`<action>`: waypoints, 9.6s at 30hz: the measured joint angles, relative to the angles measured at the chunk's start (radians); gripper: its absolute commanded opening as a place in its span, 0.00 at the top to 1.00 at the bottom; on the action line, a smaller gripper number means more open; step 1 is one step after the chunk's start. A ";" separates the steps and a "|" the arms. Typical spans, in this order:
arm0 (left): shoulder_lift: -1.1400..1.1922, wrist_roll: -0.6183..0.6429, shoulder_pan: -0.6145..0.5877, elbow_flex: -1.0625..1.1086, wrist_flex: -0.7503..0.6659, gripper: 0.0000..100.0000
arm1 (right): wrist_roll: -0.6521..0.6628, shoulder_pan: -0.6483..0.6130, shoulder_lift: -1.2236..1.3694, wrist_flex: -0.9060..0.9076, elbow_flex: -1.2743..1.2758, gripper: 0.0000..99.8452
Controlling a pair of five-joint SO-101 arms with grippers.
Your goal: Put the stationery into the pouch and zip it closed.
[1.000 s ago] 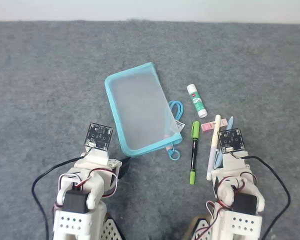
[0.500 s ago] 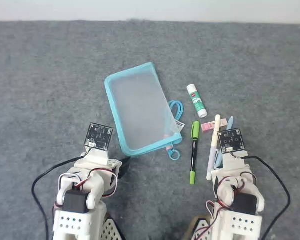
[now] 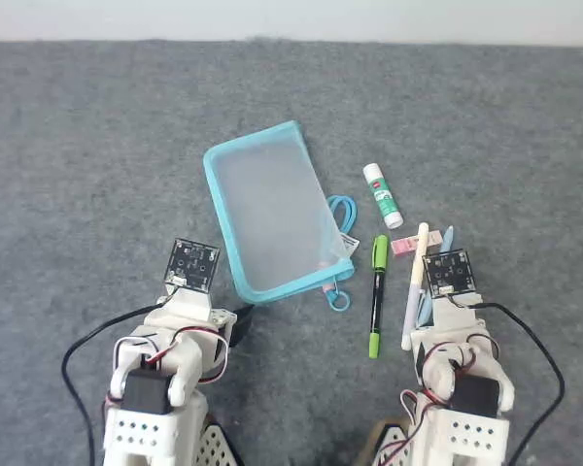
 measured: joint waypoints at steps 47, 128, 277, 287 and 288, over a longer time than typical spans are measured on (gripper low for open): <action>0.000 0.000 0.000 0.000 0.000 0.73 | 0.000 0.000 0.000 0.000 0.000 0.96; 0.000 0.000 0.000 0.000 0.000 0.73 | 0.000 0.000 0.000 0.000 0.000 0.96; 0.000 -0.187 -0.328 0.000 -0.236 0.73 | -0.078 -0.446 1.804 0.405 -1.938 0.99; 0.000 -0.187 -0.328 0.000 -0.236 0.73 | -0.041 -0.580 2.061 0.446 -2.081 0.99; 0.000 -0.187 -0.328 0.000 -0.236 0.73 | -0.041 -0.585 2.104 0.443 -2.088 0.99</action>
